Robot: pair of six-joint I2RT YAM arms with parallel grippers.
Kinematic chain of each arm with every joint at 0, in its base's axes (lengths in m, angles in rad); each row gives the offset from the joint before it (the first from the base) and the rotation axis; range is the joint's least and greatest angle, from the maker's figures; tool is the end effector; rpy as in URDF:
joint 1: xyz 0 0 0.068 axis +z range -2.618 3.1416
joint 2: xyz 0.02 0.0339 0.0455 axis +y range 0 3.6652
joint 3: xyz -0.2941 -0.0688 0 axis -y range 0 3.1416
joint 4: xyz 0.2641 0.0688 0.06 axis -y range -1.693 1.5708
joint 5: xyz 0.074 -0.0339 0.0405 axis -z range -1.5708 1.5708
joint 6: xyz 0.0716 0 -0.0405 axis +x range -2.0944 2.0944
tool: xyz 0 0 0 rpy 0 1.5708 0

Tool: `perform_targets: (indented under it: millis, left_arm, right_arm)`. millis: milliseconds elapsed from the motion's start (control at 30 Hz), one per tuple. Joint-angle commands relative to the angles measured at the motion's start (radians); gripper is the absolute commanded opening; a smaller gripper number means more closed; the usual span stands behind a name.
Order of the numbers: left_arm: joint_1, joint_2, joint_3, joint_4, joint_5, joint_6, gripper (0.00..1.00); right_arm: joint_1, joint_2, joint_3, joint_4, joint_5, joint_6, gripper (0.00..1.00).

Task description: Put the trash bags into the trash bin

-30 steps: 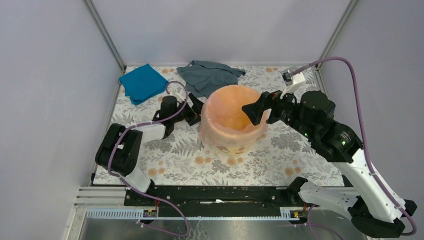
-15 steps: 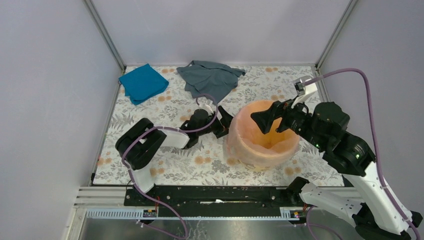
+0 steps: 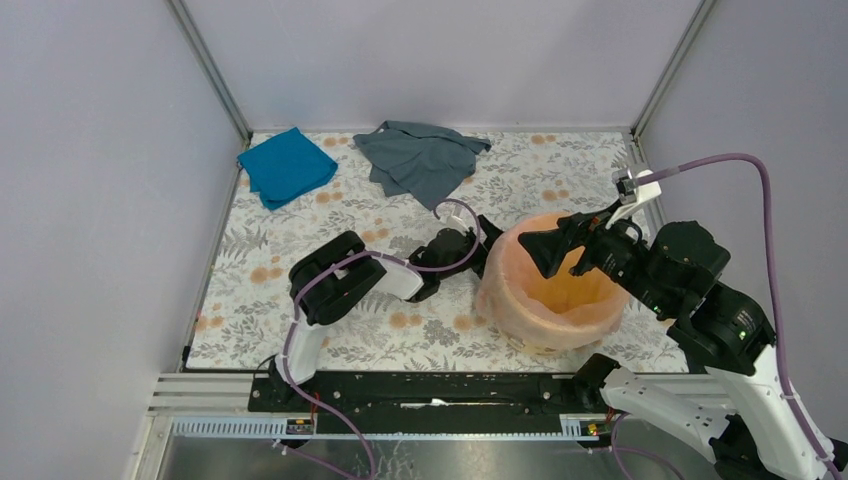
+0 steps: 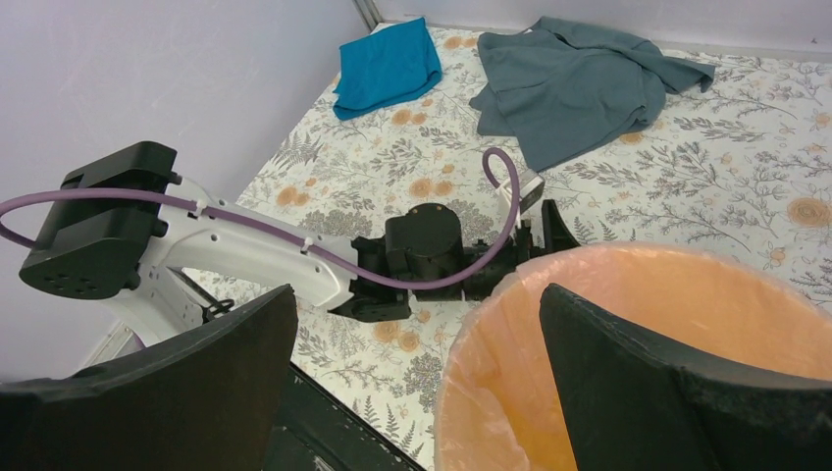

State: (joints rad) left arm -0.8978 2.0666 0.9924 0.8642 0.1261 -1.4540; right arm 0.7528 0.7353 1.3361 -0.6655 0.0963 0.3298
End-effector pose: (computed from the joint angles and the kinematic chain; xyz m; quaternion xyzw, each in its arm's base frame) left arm 0.2924 -0.3812 0.1383 -0.1749 0.7569 -0.5984 0.1963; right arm 0.1002 0.0844 0.5002 -0.1208 0.7194 0.3219 0.6035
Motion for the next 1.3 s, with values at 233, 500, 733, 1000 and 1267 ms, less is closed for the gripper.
perform_targets:
  millis: [233, 500, 733, 1000, 1267]
  left_arm:
    - [-0.065, 0.090, 0.216, 0.025, -0.076, -0.019, 0.99]
    - [-0.030, 0.047, 0.201, -0.027, -0.039, 0.028, 0.99]
    - [0.141, -0.245, 0.043, -0.247, 0.046, 0.275, 0.99]
    - [0.184, -0.689, -0.139, -0.628, 0.034, 0.538, 0.99]
    - [0.110, -1.170, -0.297, -0.866, -0.059, 0.695, 0.99]
  right_arm:
    - [0.005, 0.000, -0.025, 0.027, 0.013, 0.003, 1.00]
    - [0.005, 0.001, -0.035, 0.027, 0.030, -0.001, 1.00]
    - [0.005, 0.001, -0.033, 0.024, 0.037, -0.018, 1.00]
    - [0.005, -0.002, -0.022, 0.024, 0.085, -0.059, 1.00]
    - [0.005, 0.002, 0.018, 0.046, 0.119, -0.097, 1.00]
